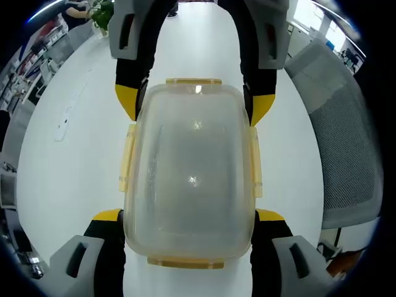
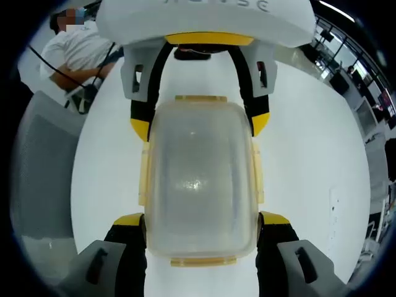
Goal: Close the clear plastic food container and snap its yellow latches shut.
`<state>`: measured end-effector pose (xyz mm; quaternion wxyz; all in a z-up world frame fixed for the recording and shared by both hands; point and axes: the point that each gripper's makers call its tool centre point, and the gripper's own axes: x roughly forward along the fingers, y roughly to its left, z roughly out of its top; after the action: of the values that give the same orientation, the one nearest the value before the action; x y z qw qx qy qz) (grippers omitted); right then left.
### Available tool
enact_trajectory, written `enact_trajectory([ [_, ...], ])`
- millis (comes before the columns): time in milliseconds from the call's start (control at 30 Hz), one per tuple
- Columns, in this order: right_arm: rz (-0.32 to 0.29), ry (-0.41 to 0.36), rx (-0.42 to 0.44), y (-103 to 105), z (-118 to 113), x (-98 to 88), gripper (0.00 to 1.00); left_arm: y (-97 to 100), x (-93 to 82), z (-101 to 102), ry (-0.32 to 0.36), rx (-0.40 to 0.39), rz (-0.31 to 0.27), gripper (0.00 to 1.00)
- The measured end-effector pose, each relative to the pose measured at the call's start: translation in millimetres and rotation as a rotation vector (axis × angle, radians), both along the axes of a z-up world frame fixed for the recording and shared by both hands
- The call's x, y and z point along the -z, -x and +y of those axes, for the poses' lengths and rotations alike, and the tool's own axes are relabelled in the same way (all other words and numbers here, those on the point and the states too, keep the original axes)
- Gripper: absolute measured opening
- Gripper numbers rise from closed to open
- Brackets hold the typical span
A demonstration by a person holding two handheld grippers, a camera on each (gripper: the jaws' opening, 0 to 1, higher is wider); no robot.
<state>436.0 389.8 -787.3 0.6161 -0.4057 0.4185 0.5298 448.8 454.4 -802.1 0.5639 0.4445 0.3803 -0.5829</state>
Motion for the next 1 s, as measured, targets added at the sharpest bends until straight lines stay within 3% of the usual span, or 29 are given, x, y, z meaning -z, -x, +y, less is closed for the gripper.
enact_trajectory([
  [567, -0.011, -0.001, 0.001, -4.4, -2.0, -0.8, 0.73, -4.2, -1.8, -2.0, 0.024, 0.003, 0.0, 0.84],
  [733, -0.016, -0.013, -0.039, -3.4, -1.1, -3.0, 0.74, -4.0, -3.0, -1.8, 0.041, 0.01, 0.006, 0.85],
  [767, -0.032, -0.05, -0.073, -4.4, 4.7, -4.3, 0.79, -3.8, -3.0, -2.1, 0.042, 0.009, 0.005, 0.86],
  [833, -0.042, -0.059, -0.051, -3.0, 3.6, -3.9, 0.95, -0.2, -0.5, -3.9, 0.047, 0.011, 0.012, 0.95],
  [867, -0.048, -0.063, -0.055, -4.6, 3.5, -4.9, 0.96, 0.7, 1.3, -5.2, 0.046, 0.015, 0.003, 0.99],
  [1000, -0.037, -0.073, -0.024, -9.2, 0.3, -7.4, 0.91, -0.8, -1.9, -7.0, 0.035, 0.047, -0.025, 0.97],
])
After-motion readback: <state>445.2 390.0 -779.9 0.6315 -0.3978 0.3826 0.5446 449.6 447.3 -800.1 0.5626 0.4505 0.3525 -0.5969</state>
